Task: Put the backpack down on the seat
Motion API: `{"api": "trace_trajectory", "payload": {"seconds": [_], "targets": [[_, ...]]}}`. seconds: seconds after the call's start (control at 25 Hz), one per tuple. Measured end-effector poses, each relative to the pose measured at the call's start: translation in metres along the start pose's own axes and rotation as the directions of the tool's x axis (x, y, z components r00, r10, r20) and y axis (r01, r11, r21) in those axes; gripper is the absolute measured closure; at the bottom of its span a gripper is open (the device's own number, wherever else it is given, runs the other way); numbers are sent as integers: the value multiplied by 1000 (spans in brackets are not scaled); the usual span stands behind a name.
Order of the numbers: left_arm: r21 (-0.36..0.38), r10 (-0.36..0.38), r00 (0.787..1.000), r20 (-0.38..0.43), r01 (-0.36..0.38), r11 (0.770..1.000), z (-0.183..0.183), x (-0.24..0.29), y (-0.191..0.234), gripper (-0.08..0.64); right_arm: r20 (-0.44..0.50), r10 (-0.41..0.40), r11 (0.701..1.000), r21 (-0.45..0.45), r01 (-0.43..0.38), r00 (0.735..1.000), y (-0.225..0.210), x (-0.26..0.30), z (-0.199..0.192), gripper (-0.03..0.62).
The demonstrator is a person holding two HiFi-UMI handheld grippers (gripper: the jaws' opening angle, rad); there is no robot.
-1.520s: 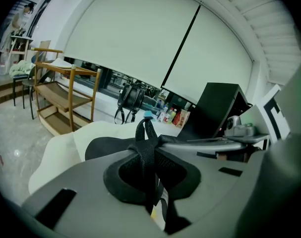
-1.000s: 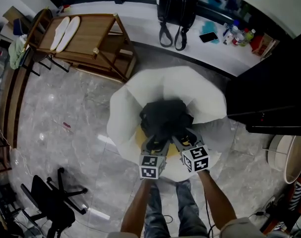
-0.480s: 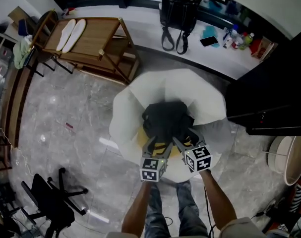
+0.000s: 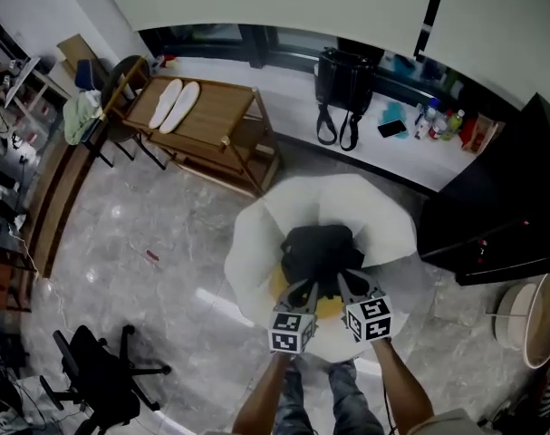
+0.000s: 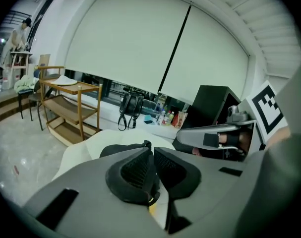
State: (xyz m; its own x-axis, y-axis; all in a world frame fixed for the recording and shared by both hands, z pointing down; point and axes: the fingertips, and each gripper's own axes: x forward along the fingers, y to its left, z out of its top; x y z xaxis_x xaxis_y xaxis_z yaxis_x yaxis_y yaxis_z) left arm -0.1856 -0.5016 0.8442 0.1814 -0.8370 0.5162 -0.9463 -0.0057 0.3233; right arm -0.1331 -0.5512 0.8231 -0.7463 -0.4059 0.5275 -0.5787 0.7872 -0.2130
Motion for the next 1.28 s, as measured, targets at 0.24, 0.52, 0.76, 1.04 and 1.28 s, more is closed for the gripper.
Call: {"api": "trace_trajectory", "payload": {"seconds": [0.24,0.52,0.76,1.04,1.28], "targets": [[-9,-8,999,53,9,1000,26,-35,-30,529,40,37,999,-37,-35,999,27,-36,26,565],[23,-27,994,107,24,999,53,-70,-70,529,102,46,997,-69,-39,994,44,-82,53,565],[32,-25,981,192,19,999,91,-108,-101,529,214,67,992,-114,-43,975,61,-134,103,565],[56,-21,952,305,4,998,134,-158,-148,529,330,90,980,-199,-24,940,75,-203,145,565],[111,-18,919,393,-28,993,165,-195,-173,529,378,104,978,-209,-24,920,85,-230,159,565]]}}
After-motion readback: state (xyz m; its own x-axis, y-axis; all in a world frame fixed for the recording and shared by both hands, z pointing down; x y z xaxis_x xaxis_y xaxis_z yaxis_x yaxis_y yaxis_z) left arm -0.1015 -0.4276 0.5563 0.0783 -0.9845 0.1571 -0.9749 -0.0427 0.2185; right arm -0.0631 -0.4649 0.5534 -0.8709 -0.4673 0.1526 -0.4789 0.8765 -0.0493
